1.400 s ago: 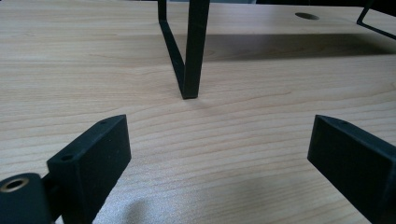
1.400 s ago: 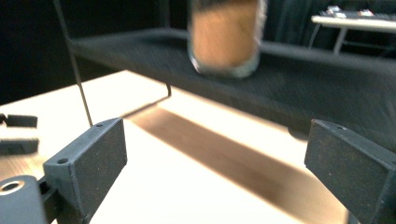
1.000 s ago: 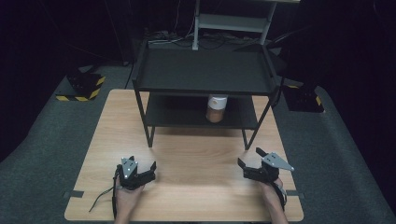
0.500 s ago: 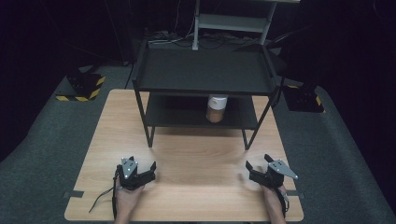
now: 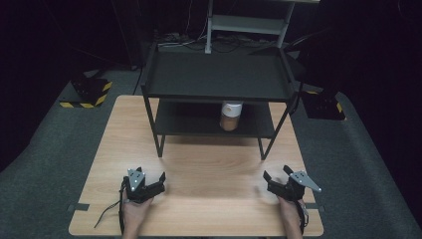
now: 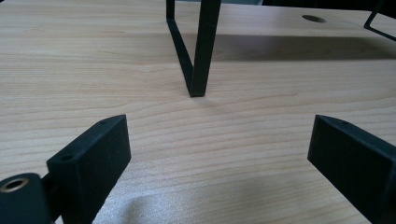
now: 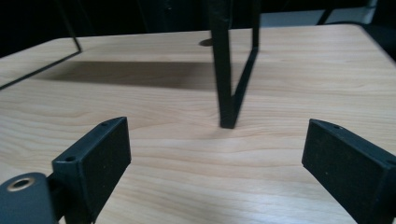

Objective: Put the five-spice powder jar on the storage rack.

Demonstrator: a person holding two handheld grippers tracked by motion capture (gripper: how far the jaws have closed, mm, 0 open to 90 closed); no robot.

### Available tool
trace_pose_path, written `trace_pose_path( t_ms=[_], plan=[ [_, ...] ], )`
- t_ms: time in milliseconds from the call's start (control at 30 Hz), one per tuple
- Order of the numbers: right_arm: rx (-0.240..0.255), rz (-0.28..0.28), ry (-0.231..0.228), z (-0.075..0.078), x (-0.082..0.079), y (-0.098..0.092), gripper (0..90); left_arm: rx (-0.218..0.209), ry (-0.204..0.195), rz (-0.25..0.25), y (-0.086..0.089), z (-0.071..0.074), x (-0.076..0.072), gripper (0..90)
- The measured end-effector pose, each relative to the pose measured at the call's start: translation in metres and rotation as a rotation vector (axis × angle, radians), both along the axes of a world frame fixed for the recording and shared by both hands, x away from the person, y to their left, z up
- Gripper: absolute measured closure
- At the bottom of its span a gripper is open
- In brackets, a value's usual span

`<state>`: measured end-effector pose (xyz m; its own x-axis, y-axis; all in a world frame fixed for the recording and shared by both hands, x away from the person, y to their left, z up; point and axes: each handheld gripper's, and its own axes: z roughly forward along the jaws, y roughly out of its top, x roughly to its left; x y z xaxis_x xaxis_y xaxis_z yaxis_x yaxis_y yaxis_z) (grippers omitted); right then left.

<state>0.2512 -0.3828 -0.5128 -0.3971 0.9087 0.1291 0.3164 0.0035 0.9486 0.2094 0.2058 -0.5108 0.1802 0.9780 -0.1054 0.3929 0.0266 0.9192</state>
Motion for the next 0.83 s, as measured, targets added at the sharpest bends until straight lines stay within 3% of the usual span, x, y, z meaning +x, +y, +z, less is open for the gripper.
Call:
trace_pose_path(
  t_ms=[100,267,500,633,833],
  plan=[
    [0.006,0.017,0.026,0.002,0.003,-0.001,9.8,-0.001,0.001,0.000,0.000,0.000,0.000,6.2],
    [-0.114,0.022,0.036,0.008,0.004,0.012,9.3,-0.001,0.002,0.002,0.000,0.000,0.000,6.2],
    [-0.097,-0.026,0.023,0.006,0.002,0.015,3.7,-0.003,0.002,0.000,0.001,0.000,0.000,6.2],
    [-0.125,-0.020,0.018,0.006,0.002,0.017,2.9,-0.005,-0.001,0.000,0.001,0.000,0.000,6.2],
    [-0.121,-0.003,0.018,0.006,0.004,0.014,1.4,-0.012,-0.007,0.003,0.002,-0.001,-0.001,6.2]
  ],
)
